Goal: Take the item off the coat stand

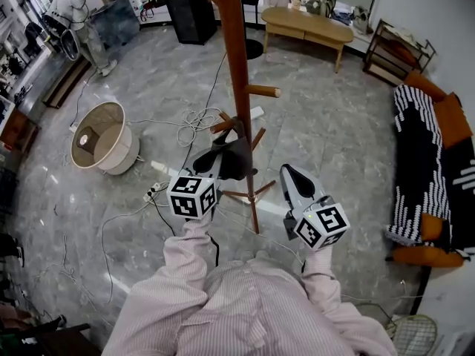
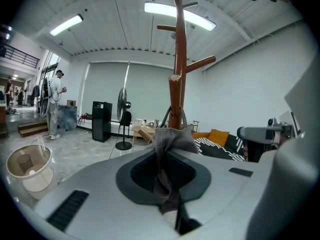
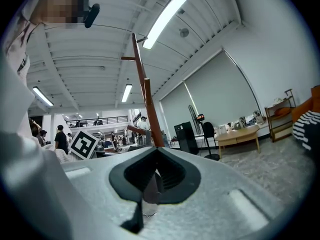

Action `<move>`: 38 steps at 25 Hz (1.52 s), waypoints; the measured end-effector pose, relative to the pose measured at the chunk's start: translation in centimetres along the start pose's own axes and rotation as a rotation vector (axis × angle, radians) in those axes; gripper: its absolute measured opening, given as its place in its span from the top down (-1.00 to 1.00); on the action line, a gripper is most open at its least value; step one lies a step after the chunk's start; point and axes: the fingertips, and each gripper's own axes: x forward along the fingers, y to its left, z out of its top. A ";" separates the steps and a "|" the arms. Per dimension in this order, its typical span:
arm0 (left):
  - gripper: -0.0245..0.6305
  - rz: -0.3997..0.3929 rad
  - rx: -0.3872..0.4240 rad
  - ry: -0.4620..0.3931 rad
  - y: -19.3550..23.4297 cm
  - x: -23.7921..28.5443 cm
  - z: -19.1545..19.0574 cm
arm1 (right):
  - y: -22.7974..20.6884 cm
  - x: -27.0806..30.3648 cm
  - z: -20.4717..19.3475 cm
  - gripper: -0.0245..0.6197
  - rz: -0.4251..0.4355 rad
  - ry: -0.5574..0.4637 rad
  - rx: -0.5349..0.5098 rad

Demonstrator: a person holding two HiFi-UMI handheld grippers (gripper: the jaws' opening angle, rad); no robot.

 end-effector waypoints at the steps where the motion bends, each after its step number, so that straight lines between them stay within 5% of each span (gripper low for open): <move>1: 0.85 0.004 0.001 -0.004 0.0 -0.1 0.2 | 0.0 0.0 0.1 0.91 0.002 -0.002 -0.002; 38: 0.85 0.086 -0.060 -0.238 0.2 -8.7 5.9 | 3.2 0.4 1.5 0.91 0.095 -0.024 -0.024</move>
